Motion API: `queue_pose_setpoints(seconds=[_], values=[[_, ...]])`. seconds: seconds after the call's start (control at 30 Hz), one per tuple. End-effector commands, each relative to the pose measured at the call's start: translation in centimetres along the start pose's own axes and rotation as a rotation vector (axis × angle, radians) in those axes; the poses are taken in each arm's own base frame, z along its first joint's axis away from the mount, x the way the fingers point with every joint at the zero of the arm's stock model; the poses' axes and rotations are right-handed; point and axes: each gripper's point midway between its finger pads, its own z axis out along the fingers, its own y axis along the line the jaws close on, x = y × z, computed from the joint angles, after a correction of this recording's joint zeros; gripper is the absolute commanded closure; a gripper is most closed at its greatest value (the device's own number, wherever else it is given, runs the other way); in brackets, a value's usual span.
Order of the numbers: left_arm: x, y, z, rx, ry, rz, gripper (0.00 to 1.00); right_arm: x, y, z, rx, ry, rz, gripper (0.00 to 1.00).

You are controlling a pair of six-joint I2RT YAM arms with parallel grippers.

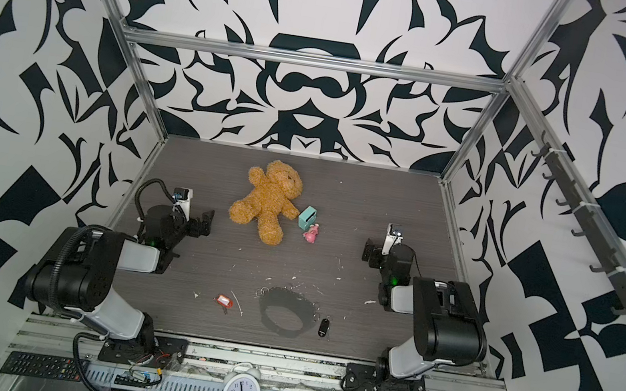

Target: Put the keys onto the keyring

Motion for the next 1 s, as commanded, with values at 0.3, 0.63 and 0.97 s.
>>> queue_pose_setpoints(seconds=[0.3,0.63,0.97], values=[[-0.65,-0.14,-0.04,0.024,-0.016,0.003,0.01,-1.90,0.46,0.06,-0.006,-0.051,-0.020,0.00],[-0.63,-0.16,-0.06,0.022,-0.016,0.004,0.01,-1.93,0.72,0.03,0.011,-0.054,-0.045,0.01],[-0.61,-0.27,-0.02,0.015,-0.015,0.012,0.01,-1.87,0.81,0.14,0.017,-0.049,-0.055,0.01]])
